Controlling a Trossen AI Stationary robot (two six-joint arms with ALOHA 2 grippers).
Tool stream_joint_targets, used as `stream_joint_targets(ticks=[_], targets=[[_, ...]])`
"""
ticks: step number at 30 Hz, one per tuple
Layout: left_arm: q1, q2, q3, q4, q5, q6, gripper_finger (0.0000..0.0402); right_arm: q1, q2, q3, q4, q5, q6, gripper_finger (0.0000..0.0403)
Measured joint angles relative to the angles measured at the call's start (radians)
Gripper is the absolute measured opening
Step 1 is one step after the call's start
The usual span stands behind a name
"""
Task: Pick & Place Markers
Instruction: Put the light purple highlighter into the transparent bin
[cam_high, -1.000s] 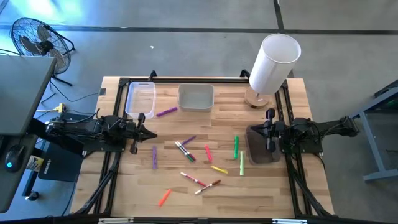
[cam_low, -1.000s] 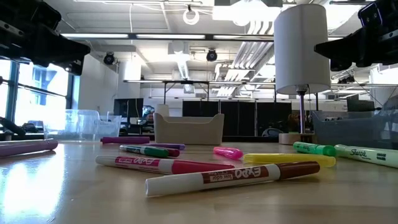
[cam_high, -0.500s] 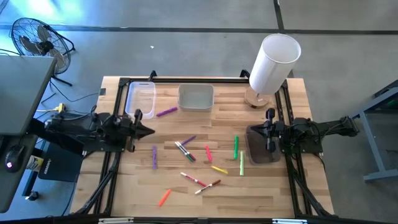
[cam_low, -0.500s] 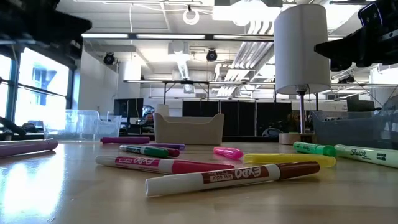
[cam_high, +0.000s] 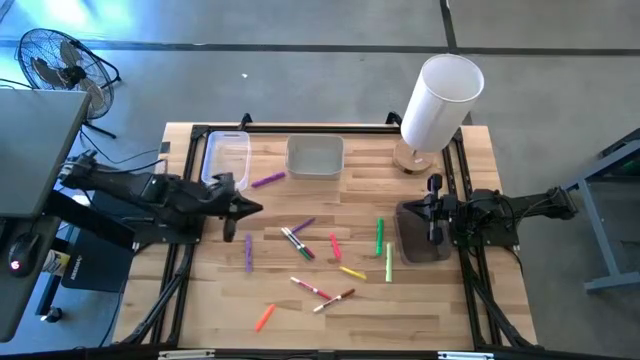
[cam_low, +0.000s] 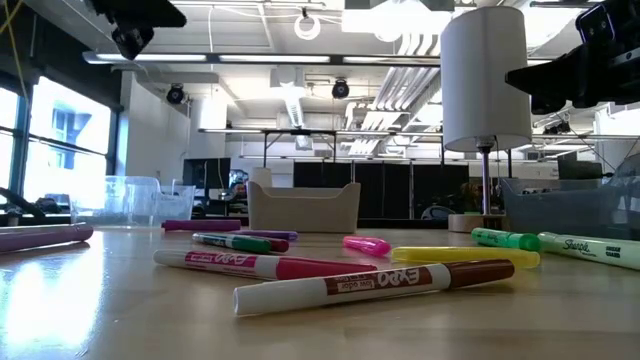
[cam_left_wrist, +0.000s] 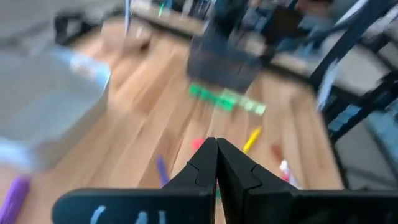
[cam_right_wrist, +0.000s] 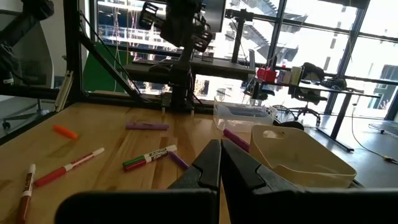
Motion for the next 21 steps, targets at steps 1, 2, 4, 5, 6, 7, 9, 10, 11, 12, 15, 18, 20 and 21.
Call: stream_joint_targets(ticks=[1,2,4,5,6,7,9,10,11,12,15,18,20,21], targets=[[0.000,0.036,0.042,-0.071,0.001,-0.019,0.0001,0.000,0.000,0.000,0.000,0.000,0.000,0.0000],[0.000,0.070,0.080,-0.139,0.002,-0.033,0.0001,0.000,0.000,0.000,0.000,0.000,0.000,0.0000],[0.000,0.134,0.151,-0.260,0.008,-0.059,0.0001,0.000,0.000,0.000,0.000,0.000,0.000,0.0000],[0.000,0.164,0.179,-0.308,0.010,-0.073,0.0001,0.000,0.000,0.000,0.000,0.000,0.000,0.0000],[0.000,0.189,0.202,-0.350,0.009,-0.089,0.0001,0.000,0.000,0.000,0.000,0.000,0.000,0.0000],[0.000,0.213,0.220,-0.388,0.010,-0.108,0.0001,0.000,0.000,0.000,0.000,0.000,0.000,0.0000],[0.000,0.252,0.244,-0.436,0.011,-0.145,0.0001,0.000,0.000,0.000,0.000,0.000,0.000,0.0000],[0.000,0.267,0.252,-0.457,0.016,-0.160,0.0001,0.000,0.000,0.000,0.000,0.000,0.000,0.0000],[0.000,0.279,0.253,-0.474,0.027,-0.171,0.0001,0.000,0.000,0.000,0.000,0.000,0.000,0.0000],[0.000,0.291,0.253,-0.490,0.037,-0.183,0.0001,0.000,0.000,0.000,0.000,0.000,0.000,0.0000],[0.000,0.331,0.253,-0.538,0.040,-0.239,0.0001,0.000,0.000,0.000,0.000,0.000,0.000,0.0000],[0.000,0.369,0.253,-0.582,0.066,-0.307,0.0004,0.000,0.000,0.000,-0.002,0.000,0.000,0.0000],[0.000,0.388,0.253,-0.607,0.089,-0.356,0.0015,0.000,0.000,0.000,-0.003,0.000,0.000,0.0000],[0.000,0.399,0.253,-0.616,0.093,-0.380,0.0024,0.000,0.000,0.000,-0.003,0.000,0.000,0.0000]])
